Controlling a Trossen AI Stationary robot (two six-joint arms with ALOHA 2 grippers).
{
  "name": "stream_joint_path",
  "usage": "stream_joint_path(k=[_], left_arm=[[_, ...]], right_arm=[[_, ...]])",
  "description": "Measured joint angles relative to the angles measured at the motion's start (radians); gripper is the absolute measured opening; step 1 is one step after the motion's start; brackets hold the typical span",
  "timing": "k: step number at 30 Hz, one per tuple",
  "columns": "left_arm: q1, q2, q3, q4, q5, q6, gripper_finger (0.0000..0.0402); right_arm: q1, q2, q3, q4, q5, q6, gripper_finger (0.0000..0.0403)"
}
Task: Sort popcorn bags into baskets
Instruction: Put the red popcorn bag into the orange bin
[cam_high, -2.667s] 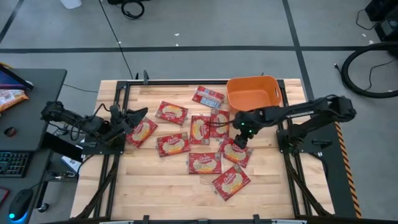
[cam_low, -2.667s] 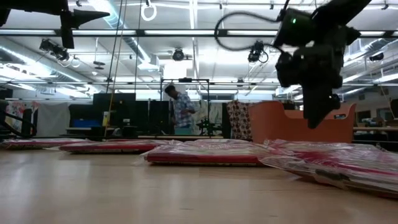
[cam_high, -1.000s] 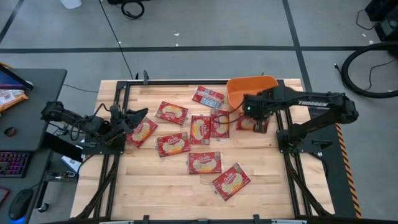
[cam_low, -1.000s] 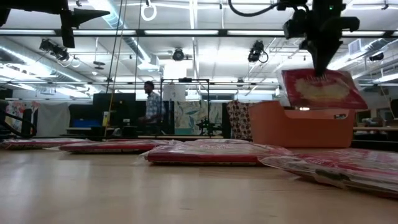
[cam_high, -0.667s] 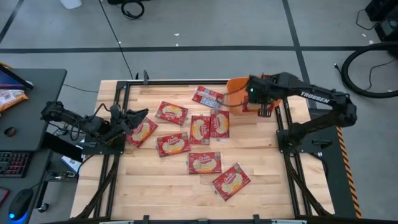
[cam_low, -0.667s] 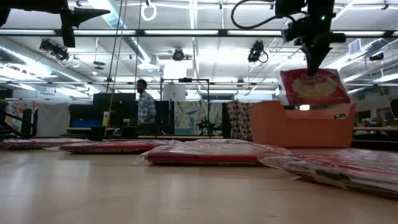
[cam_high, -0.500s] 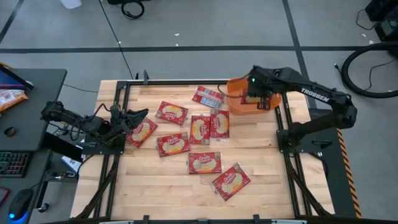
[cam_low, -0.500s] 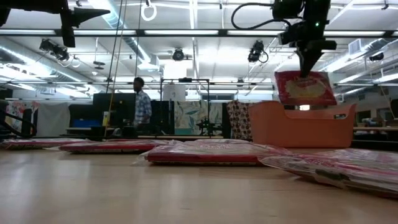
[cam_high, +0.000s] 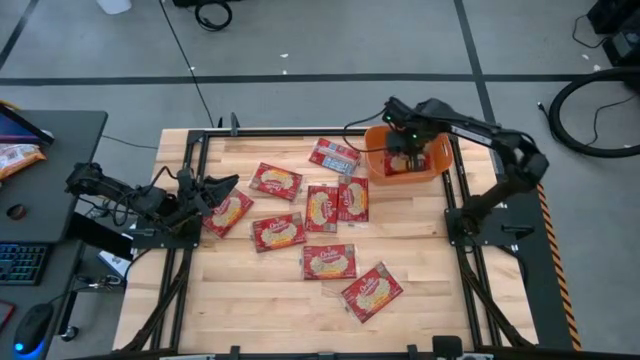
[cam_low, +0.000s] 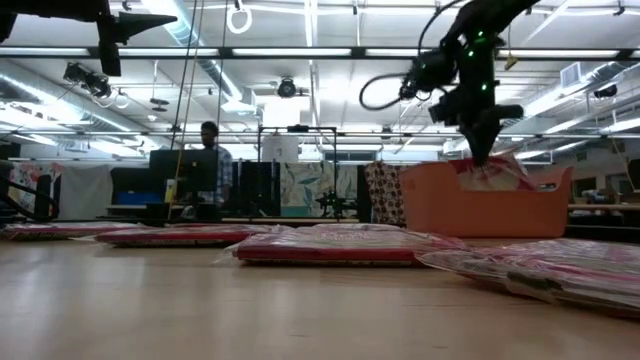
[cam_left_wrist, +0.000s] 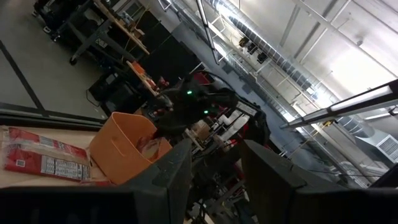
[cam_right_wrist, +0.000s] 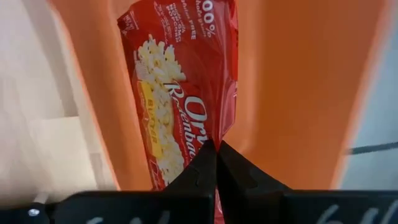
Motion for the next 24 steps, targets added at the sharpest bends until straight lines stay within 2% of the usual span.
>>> stream_joint_path(k=[4, 7, 13, 16, 19, 24], left_arm=[[0.000, 0.000, 0.000, 0.000, 0.007, -0.001, 0.0146], [0.000, 0.000, 0.000, 0.000, 0.022, -0.002, 0.0146], [0.000, 0.000, 0.000, -0.005, 0.042, -0.019, 0.0146], [0.000, 0.000, 0.000, -0.009, 0.042, -0.018, 0.0146], [0.000, 0.000, 0.000, -0.037, 0.041, -0.022, 0.0146], [0.000, 0.032, 0.000, -0.134, 0.044, -0.116, 0.0146]], right_arm=[[-0.007, 0.065, -0.001, 0.007, -0.049, 0.010, 0.0018], [-0.007, 0.099, 0.000, 0.014, -0.064, 0.037, 0.0046], [-0.009, 0.112, 0.000, 0.014, 0.021, 0.075, 0.0125], [-0.009, 0.075, 0.000, 0.014, 0.077, 0.080, 0.0153], [0.002, 0.016, 0.000, 0.023, 0.093, 0.128, 0.0163], [0.046, -0.102, 0.000, 0.030, -0.009, 0.251, 0.0161]])
